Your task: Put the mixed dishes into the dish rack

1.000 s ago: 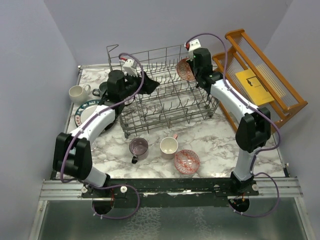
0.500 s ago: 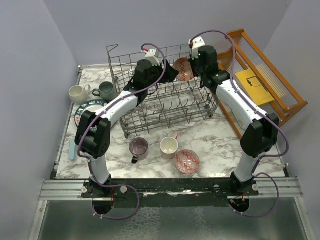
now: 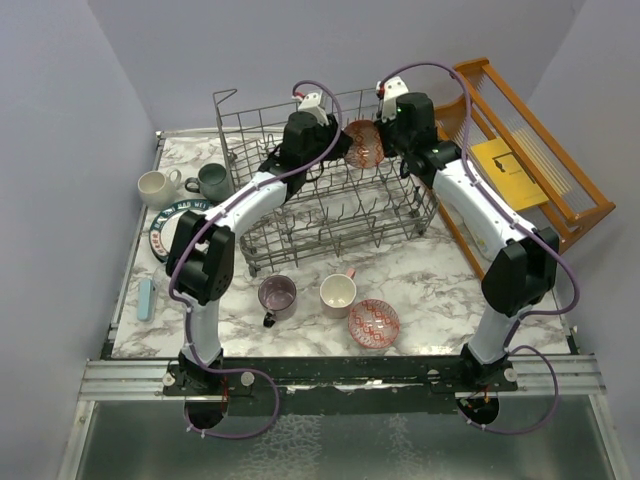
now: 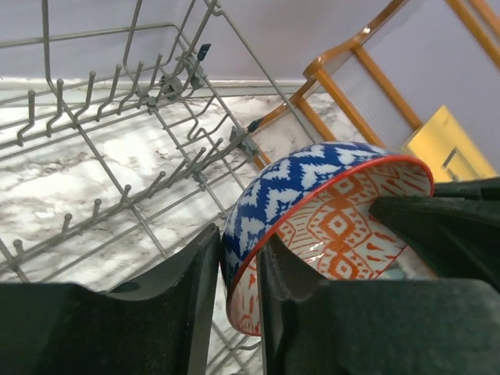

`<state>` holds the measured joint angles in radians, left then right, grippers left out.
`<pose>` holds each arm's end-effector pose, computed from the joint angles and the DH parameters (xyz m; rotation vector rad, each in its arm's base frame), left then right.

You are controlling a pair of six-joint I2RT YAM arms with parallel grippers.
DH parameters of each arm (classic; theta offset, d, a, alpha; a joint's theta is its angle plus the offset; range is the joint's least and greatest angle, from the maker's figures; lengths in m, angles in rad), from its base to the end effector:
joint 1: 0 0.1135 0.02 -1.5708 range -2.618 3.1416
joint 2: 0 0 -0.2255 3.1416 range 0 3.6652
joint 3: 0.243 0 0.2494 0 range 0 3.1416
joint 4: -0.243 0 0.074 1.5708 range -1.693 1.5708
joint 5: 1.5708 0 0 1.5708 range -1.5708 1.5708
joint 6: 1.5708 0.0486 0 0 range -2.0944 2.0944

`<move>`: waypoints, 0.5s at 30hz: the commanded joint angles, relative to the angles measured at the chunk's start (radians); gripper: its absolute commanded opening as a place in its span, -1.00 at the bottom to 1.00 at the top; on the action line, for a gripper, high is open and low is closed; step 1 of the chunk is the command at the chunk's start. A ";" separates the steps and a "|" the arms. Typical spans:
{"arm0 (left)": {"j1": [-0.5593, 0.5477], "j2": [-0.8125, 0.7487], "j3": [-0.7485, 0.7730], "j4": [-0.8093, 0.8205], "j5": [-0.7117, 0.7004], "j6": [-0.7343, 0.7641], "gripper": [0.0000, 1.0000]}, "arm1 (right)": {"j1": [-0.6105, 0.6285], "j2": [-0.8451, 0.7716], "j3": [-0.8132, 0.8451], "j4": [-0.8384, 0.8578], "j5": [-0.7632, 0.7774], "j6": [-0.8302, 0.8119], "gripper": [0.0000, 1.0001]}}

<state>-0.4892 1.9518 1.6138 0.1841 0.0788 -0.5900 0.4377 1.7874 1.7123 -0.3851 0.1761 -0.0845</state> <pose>0.4158 -0.2257 0.2804 -0.0300 1.8026 -0.8542 0.3872 0.1718 0.3213 -0.4147 1.9807 0.0446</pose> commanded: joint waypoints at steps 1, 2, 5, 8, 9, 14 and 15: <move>-0.003 0.029 0.056 -0.044 -0.004 0.035 -0.77 | 0.006 -0.073 0.017 0.013 -0.108 0.029 -0.98; -0.003 0.031 0.060 -0.046 0.002 0.040 -0.99 | 0.006 -0.075 0.017 0.007 -0.126 0.031 -0.98; -0.003 0.023 0.052 -0.034 0.024 0.038 -1.00 | 0.006 -0.094 0.001 0.000 -0.189 0.024 -0.98; 0.002 -0.004 0.011 0.014 0.050 0.017 -1.00 | 0.006 -0.121 -0.017 -0.015 -0.258 -0.010 -0.70; 0.007 -0.017 -0.008 0.033 0.065 0.005 -1.00 | 0.004 -0.132 -0.022 -0.023 -0.276 -0.020 -0.43; 0.047 -0.095 -0.116 0.144 0.156 -0.068 -1.00 | -0.011 -0.202 -0.060 -0.065 -0.467 -0.099 0.68; 0.055 -0.114 -0.138 0.162 0.171 -0.079 -1.00 | -0.017 -0.211 -0.065 -0.079 -0.525 -0.112 0.80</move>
<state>-0.4713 1.9533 1.5337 0.1909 0.1608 -0.5934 0.4263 1.6688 1.6730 -0.4267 -0.0830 -0.1257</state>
